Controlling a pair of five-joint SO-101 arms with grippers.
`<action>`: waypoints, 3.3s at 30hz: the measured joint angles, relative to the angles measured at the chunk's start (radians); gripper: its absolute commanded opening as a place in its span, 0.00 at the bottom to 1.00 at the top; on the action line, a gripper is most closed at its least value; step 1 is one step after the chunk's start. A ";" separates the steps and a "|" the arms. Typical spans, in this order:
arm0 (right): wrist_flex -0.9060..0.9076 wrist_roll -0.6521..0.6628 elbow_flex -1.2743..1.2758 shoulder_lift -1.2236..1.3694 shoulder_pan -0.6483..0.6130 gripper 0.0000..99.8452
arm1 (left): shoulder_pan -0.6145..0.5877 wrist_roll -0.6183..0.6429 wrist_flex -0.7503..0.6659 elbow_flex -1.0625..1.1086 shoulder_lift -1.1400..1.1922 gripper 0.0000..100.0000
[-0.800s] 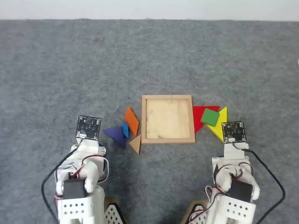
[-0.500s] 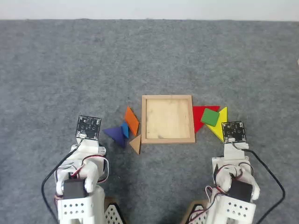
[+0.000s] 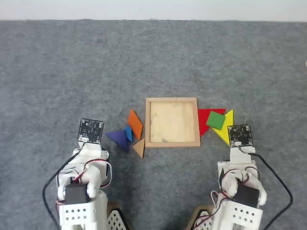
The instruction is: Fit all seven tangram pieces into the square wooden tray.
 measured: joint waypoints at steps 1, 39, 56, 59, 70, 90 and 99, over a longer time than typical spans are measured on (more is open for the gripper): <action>0.000 0.000 0.000 0.000 0.000 0.01 | 0.000 0.000 0.000 0.000 0.000 0.03; 0.017 0.322 -0.207 -0.014 -0.161 0.01 | 0.000 -0.275 -0.005 -0.364 0.000 0.11; -0.143 0.199 -0.683 0.922 -0.175 0.13 | 0.000 -0.049 -0.017 -0.902 1.089 0.14; -0.149 0.242 -0.801 1.165 -0.172 0.23 | -0.002 0.021 -0.095 -0.911 1.270 0.15; -0.288 0.170 -1.013 1.732 -0.232 0.30 | -0.087 0.060 -0.241 -0.890 1.386 0.15; -0.387 -0.301 -1.284 2.033 -0.114 0.30 | -0.092 0.064 -0.267 -0.873 1.386 0.15; -0.270 -0.583 -1.316 1.979 0.049 0.30 | -0.092 0.064 -0.267 -0.873 1.389 0.15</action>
